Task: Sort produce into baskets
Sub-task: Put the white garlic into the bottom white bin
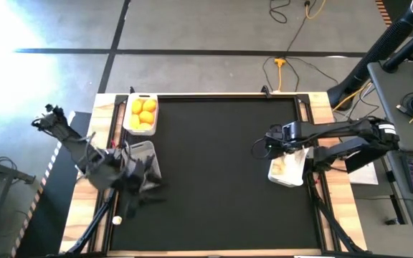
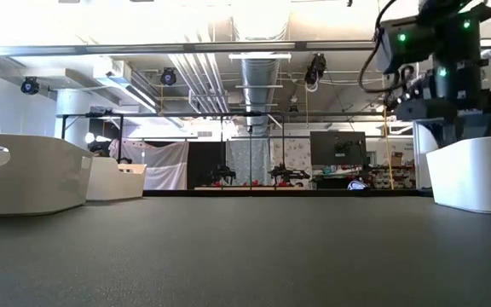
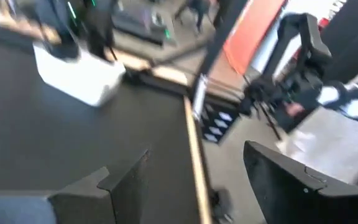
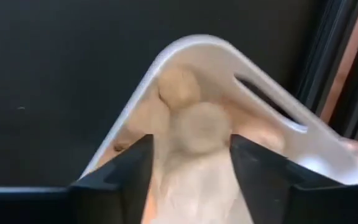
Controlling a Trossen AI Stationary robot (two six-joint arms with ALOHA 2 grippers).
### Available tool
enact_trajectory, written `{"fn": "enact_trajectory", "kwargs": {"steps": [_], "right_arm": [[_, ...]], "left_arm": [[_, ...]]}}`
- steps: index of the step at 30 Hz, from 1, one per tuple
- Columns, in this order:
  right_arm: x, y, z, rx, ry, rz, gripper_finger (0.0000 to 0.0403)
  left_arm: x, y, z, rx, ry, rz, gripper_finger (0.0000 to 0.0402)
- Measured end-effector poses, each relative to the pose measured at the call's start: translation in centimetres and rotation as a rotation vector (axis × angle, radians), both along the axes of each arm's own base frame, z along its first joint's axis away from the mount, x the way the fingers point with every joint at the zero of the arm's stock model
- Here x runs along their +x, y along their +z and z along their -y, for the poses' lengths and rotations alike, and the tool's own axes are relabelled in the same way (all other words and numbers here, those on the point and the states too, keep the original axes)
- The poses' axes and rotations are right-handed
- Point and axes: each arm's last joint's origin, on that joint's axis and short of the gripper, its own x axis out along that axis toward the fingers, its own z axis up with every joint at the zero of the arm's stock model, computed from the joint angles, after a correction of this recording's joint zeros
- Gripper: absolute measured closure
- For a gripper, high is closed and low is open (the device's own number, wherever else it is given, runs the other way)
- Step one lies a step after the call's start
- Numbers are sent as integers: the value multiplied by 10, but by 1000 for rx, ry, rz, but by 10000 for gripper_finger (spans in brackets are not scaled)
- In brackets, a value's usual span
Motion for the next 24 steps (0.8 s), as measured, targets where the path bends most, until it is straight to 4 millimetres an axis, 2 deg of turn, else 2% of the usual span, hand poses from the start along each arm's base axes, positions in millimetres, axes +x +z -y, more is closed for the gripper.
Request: {"fn": "enact_trajectory", "kwargs": {"steps": [5, 11, 15, 18, 24], "right_arm": [[2, 19, 0, -80, 104, 36, 149], [9, 64, -20, -160, 296, 225, 102], [12, 92, -44, -229, 427, 334, 89], [15, 106, -62, -247, 506, 396, 88], [18, 117, -99, -241, 606, 466, 96]], "left_arm": [[3, -14, 27, -109, -4, -176, 169], [10, -13, 48, -128, 78, -631, 170], [15, -15, 69, -42, 115, -910, 170], [15, -14, 87, -8, 139, -1046, 167], [10, -11, 111, 1, 133, -1231, 128]]}}
